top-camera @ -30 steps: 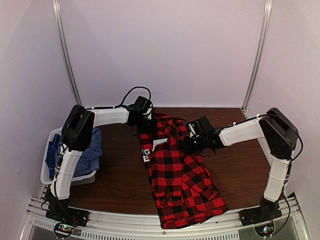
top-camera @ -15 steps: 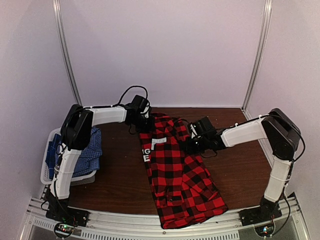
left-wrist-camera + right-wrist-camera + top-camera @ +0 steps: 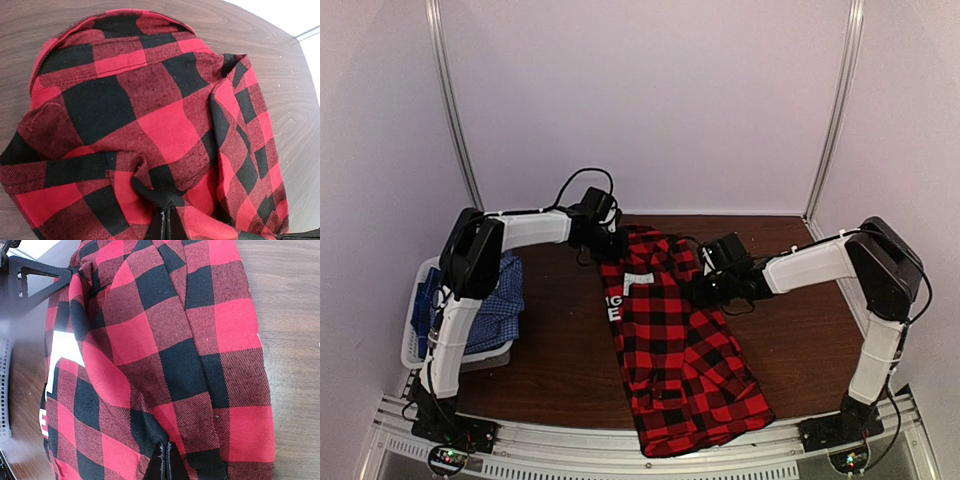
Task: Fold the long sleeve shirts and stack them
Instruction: Smooth out the rectangle-folded shirt at the center of the board.
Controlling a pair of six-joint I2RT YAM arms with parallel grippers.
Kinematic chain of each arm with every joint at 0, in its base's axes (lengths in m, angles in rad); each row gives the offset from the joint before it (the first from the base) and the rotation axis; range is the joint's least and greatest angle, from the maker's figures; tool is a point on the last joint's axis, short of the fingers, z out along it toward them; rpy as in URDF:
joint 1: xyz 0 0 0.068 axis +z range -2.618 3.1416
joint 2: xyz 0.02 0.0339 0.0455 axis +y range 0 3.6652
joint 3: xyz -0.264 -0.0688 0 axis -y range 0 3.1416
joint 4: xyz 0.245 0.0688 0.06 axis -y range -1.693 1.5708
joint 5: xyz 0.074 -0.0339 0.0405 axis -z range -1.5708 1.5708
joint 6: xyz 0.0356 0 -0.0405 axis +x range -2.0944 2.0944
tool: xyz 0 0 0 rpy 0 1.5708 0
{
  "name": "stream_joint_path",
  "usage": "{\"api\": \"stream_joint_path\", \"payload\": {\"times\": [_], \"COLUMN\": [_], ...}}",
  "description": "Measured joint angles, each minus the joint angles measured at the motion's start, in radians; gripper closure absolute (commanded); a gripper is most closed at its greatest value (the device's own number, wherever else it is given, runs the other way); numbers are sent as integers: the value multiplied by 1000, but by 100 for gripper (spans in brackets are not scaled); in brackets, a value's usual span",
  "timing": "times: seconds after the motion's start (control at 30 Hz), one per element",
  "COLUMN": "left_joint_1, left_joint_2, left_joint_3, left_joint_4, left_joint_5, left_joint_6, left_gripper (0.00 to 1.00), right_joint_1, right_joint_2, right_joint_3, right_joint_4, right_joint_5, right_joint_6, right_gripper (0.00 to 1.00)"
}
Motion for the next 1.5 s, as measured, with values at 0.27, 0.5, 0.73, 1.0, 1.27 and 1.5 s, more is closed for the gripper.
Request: {"api": "stream_joint_path", "payload": {"times": [0.27, 0.5, 0.73, 1.0, 1.27, 1.5], "left_joint_1": [4, 17, 30, 9, 2, 2], "left_joint_2": [-2, -2, -23, -145, -224, -302], "left_joint_3": [8, 87, 106, -87, -291, -394], "left_joint_4": [7, 2, -14, 21, 48, 52], "left_joint_5": [1, -7, -19, 14, 53, 57], "left_joint_6": [3, 38, 61, 40, 18, 6], "left_gripper": [90, 53, 70, 85, 86, 84], "right_joint_1": [0, -7, -2, 47, 71, 56], "right_joint_2": [-1, -7, -84, -53, 135, 298], "right_joint_3": [13, 37, 65, 206, 397, 499], "right_joint_4": [-14, -70, -142, -130, -119, -118], "right_joint_5": [30, 70, 112, 43, -95, -180], "right_joint_6": [-1, -18, -61, -124, -187, -198], "right_gripper": [92, 65, 67, 80, 84, 85]}}
